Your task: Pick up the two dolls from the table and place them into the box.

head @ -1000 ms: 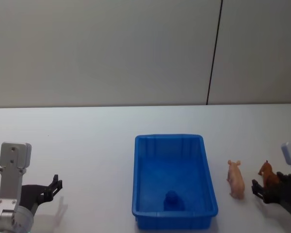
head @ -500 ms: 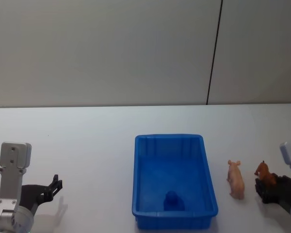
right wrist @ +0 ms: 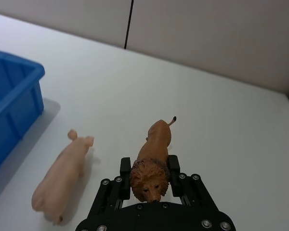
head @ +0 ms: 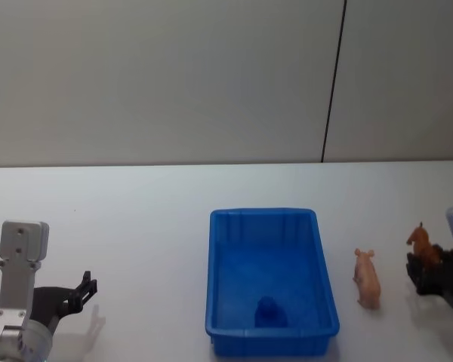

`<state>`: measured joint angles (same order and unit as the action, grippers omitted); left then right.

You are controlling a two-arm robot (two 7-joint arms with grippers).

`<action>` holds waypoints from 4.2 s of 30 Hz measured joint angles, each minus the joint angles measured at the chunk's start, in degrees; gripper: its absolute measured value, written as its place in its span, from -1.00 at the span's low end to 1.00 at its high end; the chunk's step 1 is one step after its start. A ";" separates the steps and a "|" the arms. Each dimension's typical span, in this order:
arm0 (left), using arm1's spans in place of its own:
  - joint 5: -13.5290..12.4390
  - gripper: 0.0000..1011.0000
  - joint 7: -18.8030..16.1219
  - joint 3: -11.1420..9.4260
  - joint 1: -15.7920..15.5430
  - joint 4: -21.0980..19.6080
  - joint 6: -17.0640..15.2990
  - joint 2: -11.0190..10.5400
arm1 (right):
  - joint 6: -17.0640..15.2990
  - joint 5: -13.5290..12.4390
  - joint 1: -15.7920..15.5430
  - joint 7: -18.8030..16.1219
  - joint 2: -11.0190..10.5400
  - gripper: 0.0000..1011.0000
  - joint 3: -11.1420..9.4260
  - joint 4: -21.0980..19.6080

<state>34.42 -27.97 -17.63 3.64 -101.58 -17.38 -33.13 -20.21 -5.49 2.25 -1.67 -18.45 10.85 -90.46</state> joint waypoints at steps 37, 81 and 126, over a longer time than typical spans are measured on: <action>0.00 0.98 0.00 0.00 0.00 0.00 0.00 0.00 | 8.23 -4.31 6.11 -18.06 2.68 -0.14 1.56 -3.58; 0.00 0.98 0.00 0.00 0.00 0.00 0.00 0.00 | 1.51 -9.55 10.07 -26.89 4.55 0.98 3.24 -1.47; 0.01 0.98 0.00 0.00 0.00 0.00 0.00 0.00 | -7.27 -17.03 -1.95 -3.38 0.05 0.98 -0.51 -10.56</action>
<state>34.42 -27.97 -17.63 3.64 -101.58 -17.38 -33.13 -27.48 -22.52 0.30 -5.05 -18.39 10.34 -101.02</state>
